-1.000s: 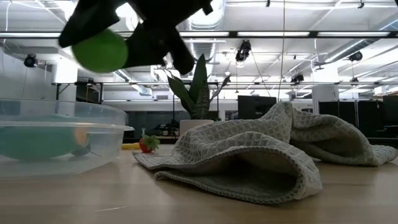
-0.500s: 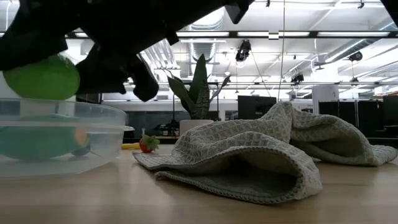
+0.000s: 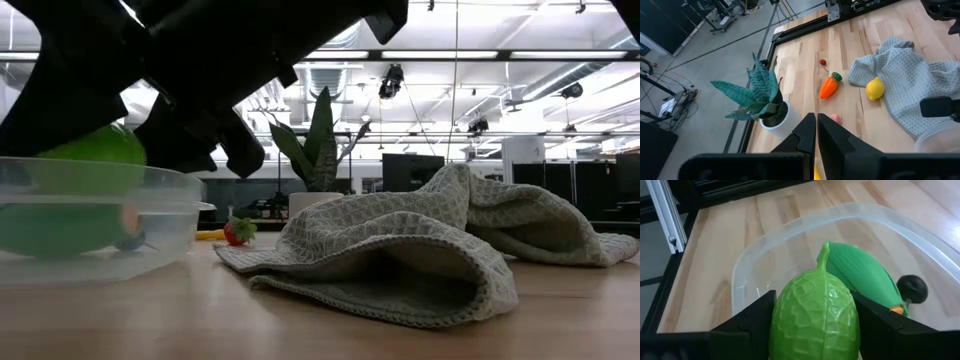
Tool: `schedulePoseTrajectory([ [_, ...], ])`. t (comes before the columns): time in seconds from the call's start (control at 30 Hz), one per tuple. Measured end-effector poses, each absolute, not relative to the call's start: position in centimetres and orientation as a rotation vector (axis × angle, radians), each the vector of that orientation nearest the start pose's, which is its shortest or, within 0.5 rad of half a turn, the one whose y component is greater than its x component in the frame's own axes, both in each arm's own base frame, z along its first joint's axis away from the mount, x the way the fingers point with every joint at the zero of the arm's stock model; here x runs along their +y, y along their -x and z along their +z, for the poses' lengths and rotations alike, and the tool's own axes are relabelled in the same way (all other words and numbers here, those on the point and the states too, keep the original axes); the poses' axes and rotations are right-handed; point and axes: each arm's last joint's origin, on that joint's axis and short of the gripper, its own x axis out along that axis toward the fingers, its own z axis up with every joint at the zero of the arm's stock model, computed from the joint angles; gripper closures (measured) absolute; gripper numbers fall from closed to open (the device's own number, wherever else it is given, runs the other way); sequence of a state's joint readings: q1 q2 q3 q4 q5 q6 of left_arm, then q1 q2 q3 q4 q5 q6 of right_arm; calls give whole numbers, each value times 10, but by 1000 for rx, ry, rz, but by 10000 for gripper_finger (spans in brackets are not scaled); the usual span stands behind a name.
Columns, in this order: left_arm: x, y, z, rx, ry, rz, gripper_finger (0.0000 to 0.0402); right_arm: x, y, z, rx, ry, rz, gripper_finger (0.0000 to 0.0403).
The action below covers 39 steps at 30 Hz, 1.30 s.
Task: Pick and placing Produce into tupperware
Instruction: Put the green melon in the transparent bin, then put the red cherry in the transparent bin
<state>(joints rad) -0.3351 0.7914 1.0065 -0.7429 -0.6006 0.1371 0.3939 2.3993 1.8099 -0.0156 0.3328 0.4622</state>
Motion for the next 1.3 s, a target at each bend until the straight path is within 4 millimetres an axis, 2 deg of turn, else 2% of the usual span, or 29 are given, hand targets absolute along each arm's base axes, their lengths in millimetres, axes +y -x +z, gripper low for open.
schedulePoseTrajectory([
  [0.13,-31,-138,356,491,-373,227,399,194,-492,141,571,-232,-74,151],
  [0.23,-31,-138,356,491,-373,227,399,194,-493,141,570,-232,-73,139],
  [0.43,-31,-138,356,491,-372,226,399,194,-493,142,569,-230,-72,149],
  [0.57,-31,-138,356,491,-372,226,399,194,-492,153,550,-195,-60,160],
  [0.77,-31,-138,356,491,-372,226,399,186,-487,197,474,-90,-47,168],
  [0.93,-31,-138,356,490,-372,225,399,175,-470,243,461,69,-135,166],
  [1.1,-31,-138,356,490,-371,224,399,158,-437,288,533,215,-288,168],
  [1.3,-31,-138,356,491,-371,224,399,131,-378,332,622,275,-442,163],
])
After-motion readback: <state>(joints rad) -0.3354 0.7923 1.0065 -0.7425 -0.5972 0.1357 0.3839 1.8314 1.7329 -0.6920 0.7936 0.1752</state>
